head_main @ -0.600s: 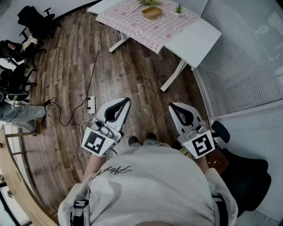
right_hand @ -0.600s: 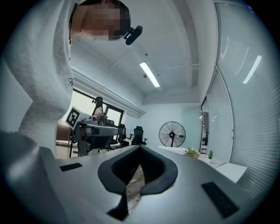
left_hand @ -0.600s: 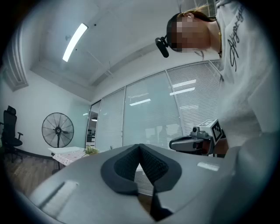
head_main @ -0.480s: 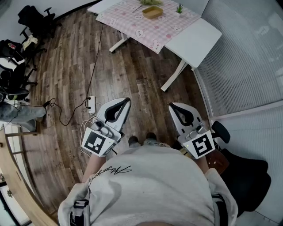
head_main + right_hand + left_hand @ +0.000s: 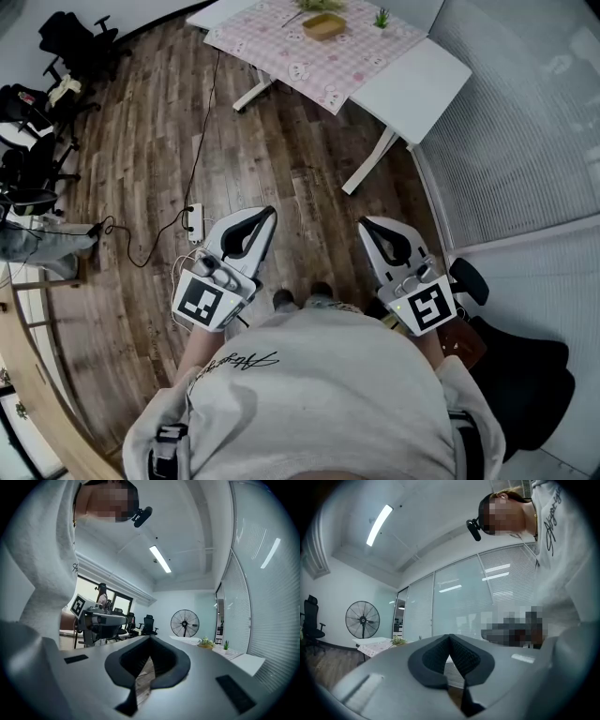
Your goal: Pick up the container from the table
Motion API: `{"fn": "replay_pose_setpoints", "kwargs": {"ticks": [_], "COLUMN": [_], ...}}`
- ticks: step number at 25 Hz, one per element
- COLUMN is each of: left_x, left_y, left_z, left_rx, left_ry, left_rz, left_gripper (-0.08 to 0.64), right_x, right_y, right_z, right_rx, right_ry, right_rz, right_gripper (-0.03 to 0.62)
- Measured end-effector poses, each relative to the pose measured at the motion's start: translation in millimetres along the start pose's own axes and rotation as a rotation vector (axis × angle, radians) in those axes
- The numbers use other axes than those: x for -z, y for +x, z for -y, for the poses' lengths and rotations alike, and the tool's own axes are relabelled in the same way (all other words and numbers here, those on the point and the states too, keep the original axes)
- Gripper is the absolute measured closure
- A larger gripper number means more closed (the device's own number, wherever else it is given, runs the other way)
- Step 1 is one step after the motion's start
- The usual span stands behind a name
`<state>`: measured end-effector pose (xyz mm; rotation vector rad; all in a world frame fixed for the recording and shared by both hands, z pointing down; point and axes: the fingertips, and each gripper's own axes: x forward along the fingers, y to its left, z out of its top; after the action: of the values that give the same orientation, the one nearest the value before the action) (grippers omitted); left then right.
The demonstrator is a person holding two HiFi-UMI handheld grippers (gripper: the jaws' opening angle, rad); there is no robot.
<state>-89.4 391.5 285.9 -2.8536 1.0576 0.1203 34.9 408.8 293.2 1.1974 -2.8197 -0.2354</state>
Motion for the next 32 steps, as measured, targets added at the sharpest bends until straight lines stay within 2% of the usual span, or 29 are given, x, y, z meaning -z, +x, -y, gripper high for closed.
{"fn": "replay_pose_setpoints", "kwargs": {"ticks": [12, 16, 18, 22, 26, 32], "left_x": [-2.0, -1.7, -1.6, -1.9, 0.2, 0.2], "left_y": [0.5, 0.9, 0.7, 1.3, 2.0, 1.2], "left_z": [-5.2, -8.4, -10.1, -14.7, -19.8, -25.9], "left_rx": [-0.003, -0.011, -0.017, -0.023, -0.031, -0.038], "left_ry": [-0.027, -0.044, -0.053, -0.067, -0.078, -0.089], "left_rz": [0.014, 0.023, 0.029, 0.035, 0.033, 0.035], "left_gripper": [0.558, 0.523, 0.484, 0.42, 0.388, 0.331], "right_x": [1.5, 1.8, 3.7, 4.1, 2.8, 3.8], "right_y": [-0.2, 0.9, 0.4, 2.0, 4.0, 5.6], "right_z": [5.1, 8.5, 10.3, 16.7, 20.4, 25.1], "right_rx": [0.004, 0.015, 0.023, 0.045, 0.06, 0.092], "right_ry": [0.005, 0.039, 0.058, 0.084, 0.094, 0.111], "right_rz": [0.016, 0.024, 0.025, 0.029, 0.042, 0.049], "right_gripper": [0.591, 0.587, 0.532, 0.493, 0.463, 0.366]}}
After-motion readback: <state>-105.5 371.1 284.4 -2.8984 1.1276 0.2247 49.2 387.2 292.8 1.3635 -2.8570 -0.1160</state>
